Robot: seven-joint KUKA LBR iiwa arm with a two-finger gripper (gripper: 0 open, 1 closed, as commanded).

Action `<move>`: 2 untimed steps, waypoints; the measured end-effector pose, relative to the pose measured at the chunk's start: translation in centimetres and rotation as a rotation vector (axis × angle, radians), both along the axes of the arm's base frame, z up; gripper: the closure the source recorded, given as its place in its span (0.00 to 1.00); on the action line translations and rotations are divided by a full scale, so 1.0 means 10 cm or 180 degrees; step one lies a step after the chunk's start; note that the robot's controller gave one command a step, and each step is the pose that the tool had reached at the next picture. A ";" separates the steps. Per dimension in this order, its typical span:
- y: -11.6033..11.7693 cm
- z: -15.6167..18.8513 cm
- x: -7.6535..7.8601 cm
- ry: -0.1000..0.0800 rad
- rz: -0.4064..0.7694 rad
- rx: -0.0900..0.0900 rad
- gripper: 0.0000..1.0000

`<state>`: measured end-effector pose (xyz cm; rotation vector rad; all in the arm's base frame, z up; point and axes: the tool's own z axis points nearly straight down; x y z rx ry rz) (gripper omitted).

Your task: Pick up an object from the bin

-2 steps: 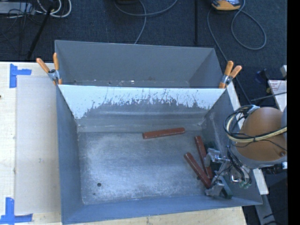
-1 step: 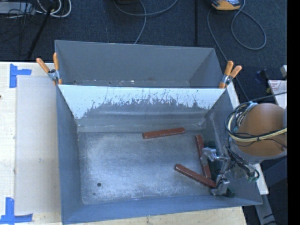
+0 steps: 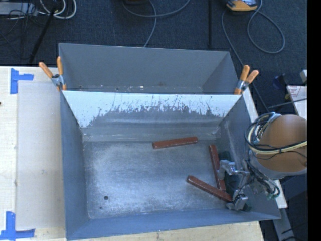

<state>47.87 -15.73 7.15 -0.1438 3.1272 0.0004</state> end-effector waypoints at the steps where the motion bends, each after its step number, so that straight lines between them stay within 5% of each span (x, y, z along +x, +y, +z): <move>1: -0.01 -0.01 0.03 0.0027 -0.0318 0.0005 0.00; 2: 0.01 -0.01 0.00 0.0018 -0.0460 0.0006 0.00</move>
Offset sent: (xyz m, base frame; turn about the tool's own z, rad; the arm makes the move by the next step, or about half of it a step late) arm 0.0022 -0.0017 -0.0015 0.1010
